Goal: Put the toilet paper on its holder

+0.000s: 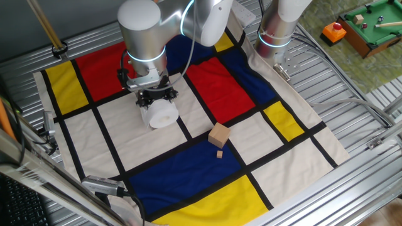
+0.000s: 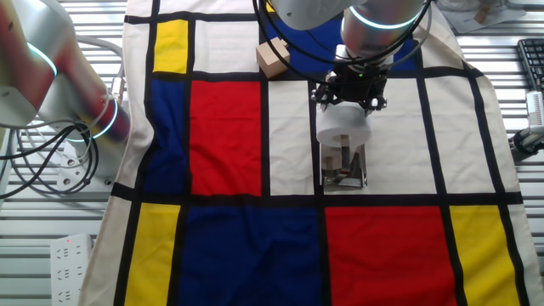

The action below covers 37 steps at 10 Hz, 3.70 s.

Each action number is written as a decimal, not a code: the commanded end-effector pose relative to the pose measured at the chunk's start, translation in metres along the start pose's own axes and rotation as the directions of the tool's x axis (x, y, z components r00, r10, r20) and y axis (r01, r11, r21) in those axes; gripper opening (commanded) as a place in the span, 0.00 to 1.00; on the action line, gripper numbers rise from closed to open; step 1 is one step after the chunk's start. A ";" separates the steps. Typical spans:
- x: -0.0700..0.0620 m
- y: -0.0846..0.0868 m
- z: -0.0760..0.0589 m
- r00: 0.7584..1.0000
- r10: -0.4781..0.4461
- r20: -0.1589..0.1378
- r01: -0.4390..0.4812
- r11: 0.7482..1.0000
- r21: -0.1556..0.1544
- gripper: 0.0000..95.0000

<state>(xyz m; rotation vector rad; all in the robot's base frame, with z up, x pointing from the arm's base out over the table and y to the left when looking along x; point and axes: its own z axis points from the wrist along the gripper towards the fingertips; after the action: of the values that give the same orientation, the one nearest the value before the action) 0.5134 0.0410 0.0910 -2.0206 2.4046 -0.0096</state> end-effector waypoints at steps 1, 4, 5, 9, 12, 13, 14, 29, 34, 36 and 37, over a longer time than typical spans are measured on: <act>0.000 0.000 0.000 1.000 0.006 0.002 -0.006 1.000 0.000 0.00; 0.000 0.000 0.000 1.000 0.012 0.004 -0.012 1.000 0.001 0.00; 0.000 0.000 0.000 1.000 0.011 0.010 -0.011 1.000 -0.001 0.00; 0.000 0.000 0.000 1.000 0.002 0.008 -0.002 1.000 -0.003 0.00; 0.000 0.000 0.000 1.000 0.014 -0.001 -0.014 1.000 0.000 0.00; 0.000 0.000 0.000 1.000 0.030 -0.004 -0.030 1.000 0.001 0.00; 0.000 0.000 0.000 0.999 0.039 -0.007 -0.039 0.999 0.004 0.00; 0.002 -0.002 0.002 1.000 0.029 -0.010 -0.028 0.999 0.023 0.00; 0.011 -0.002 -0.001 1.000 0.004 -0.012 -0.003 1.000 0.019 0.00; 0.015 -0.002 -0.002 1.000 0.001 -0.014 0.000 1.000 0.020 0.00; 0.017 -0.001 -0.002 1.000 -0.001 -0.012 0.001 1.000 0.019 0.00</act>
<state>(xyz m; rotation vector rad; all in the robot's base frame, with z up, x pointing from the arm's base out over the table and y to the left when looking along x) 0.5120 0.0229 0.0934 -2.0196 2.4008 -0.0460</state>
